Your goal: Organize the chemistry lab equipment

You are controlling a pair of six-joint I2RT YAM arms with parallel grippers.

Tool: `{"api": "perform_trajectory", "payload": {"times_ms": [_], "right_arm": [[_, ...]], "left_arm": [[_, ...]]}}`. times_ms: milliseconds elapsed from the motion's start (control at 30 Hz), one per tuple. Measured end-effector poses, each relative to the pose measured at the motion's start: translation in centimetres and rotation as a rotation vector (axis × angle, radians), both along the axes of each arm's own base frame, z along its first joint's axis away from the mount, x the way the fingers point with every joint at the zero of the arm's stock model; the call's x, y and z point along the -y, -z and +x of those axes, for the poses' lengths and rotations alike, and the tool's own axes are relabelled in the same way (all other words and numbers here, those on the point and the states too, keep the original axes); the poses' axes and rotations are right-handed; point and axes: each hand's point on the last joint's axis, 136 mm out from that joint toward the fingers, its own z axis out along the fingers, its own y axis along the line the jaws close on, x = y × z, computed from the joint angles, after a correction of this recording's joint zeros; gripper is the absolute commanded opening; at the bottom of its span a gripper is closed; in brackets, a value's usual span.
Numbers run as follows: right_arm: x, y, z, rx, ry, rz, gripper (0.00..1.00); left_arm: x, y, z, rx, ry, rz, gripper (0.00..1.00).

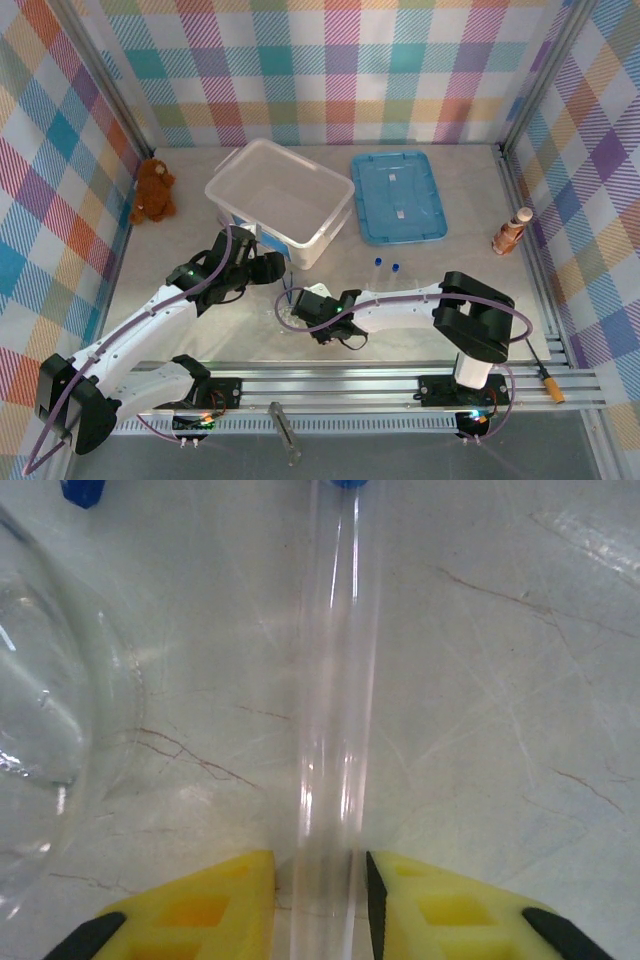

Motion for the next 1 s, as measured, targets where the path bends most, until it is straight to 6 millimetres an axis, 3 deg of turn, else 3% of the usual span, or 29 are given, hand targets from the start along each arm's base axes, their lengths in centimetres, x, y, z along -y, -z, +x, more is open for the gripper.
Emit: {"api": "perform_trajectory", "payload": {"times_ms": [500, 667, 1000], "right_arm": [[0.0, -0.3, 0.1, 0.023, 0.012, 0.015, 0.19], [1.5, -0.7, 0.3, 0.055, 0.025, -0.002, 0.19], [2.1, -6.9, 1.2, 0.121, 0.056, 0.143, 0.19]], "left_arm": [[0.3, -0.2, 0.2, 0.008, 0.004, -0.018, 0.65], [0.6, 0.2, 0.2, -0.009, 0.013, -0.021, 0.65], [1.3, 0.2, 0.2, -0.026, 0.027, -0.062, 0.65]]}}
